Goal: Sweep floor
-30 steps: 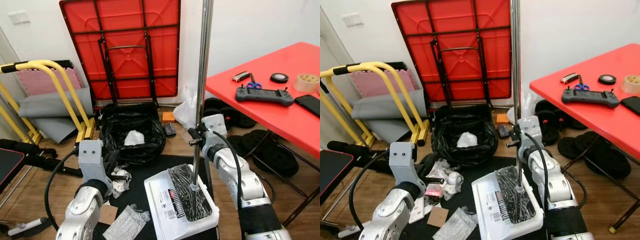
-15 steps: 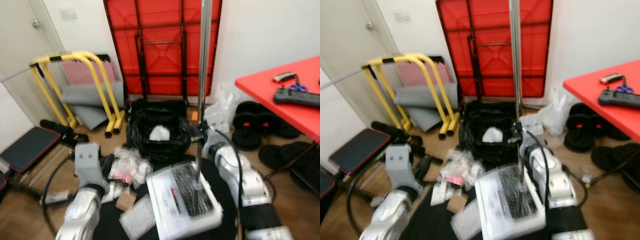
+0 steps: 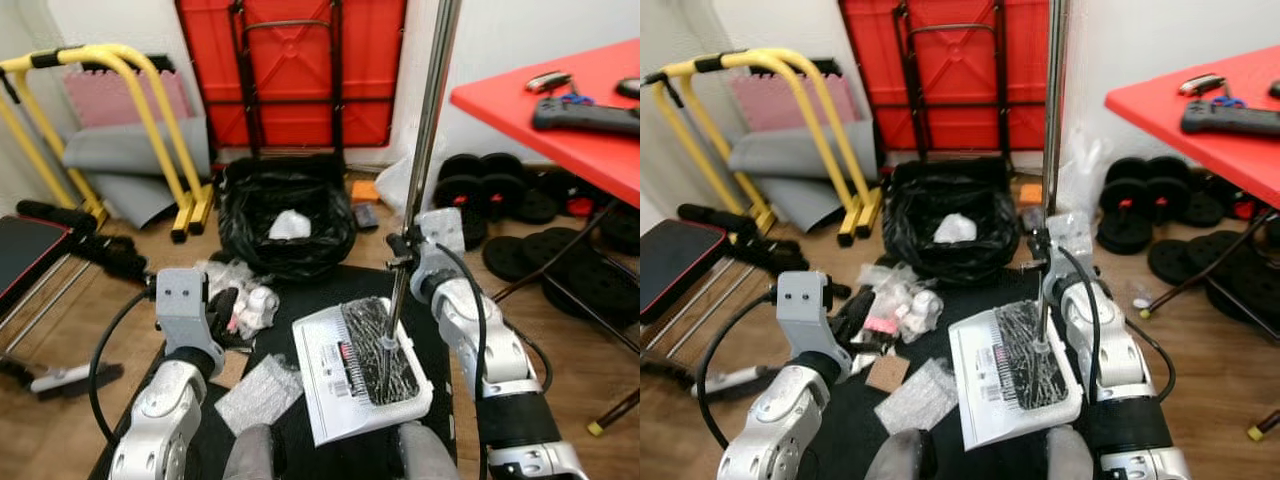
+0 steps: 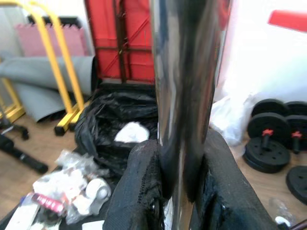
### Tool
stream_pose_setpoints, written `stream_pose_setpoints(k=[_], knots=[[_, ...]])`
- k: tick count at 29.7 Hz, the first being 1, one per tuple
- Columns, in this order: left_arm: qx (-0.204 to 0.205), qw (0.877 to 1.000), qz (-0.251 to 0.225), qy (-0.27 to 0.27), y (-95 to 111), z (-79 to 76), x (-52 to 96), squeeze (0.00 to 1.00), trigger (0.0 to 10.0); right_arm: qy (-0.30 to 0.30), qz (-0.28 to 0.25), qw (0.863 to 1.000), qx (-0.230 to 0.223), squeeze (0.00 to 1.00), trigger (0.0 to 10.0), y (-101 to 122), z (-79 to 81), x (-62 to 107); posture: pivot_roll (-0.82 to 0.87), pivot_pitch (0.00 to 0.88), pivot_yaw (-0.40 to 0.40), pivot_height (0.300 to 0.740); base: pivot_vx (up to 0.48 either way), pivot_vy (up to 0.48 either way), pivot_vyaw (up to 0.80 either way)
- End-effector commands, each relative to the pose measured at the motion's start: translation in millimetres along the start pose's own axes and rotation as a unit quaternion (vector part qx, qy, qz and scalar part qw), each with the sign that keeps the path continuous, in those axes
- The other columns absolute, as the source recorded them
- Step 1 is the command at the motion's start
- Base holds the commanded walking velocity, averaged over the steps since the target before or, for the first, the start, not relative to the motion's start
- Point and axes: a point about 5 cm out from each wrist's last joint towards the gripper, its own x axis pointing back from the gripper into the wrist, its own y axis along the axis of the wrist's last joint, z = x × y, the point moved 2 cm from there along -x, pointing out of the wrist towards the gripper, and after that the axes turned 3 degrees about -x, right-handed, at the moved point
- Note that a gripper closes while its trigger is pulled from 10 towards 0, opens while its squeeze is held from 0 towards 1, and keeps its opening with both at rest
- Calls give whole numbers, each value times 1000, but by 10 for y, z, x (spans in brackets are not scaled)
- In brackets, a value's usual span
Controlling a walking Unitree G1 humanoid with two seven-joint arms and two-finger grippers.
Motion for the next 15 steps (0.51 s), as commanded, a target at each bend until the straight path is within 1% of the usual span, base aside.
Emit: stream_pose_setpoints(k=[1, 2, 6, 7, 8, 10, 15], knots=[[0, 1000, 9, 6, -36, 26, 14, 0, 10000, -12, -69, 998, 0, 0, 10000, 302, -31, -47, -16, 49, 28, 585, 0, 0, 0], [0, 1000, 9, 5, -36, 27, 14, 0, 10000, -19, -79, 997, -3, 0, 10000, 350, -59, -72, -15, 50, 28, 580, 0, 0, 0], [0, 1000, 9, 5, -36, 27, 15, 0, 10000, -25, -88, 996, -6, 0, 10000, 391, -81, -89, -13, 50, 29, 575, 0, 0, 0], [0, 1000, 9, 5, -34, 27, 16, 0, 10000, -31, -99, 995, -9, 0, 10000, 445, -107, -111, -11, 50, 29, 570, 0, 0, 0], [0, 1000, 9, 5, -34, 27, 16, 0, 10000, -31, -99, 995, -9, 0, 10000, 445, -107, -111, -11, 50, 29, 570, 0, 0, 0], [-1, 1000, 9, 5, -30, 30, 25, 0, 10000, -42, -120, 992, -11, 0, 10000, 558, -164, -163, -4, 56, 32, 560, 0, 0, 0], [-3, 1000, 10, 4, -35, 23, 42, 0, 10000, -52, -132, 990, -9, 0, 10000, 635, -225, -226, 5, 56, 30, 545, 0, 0, 0]])
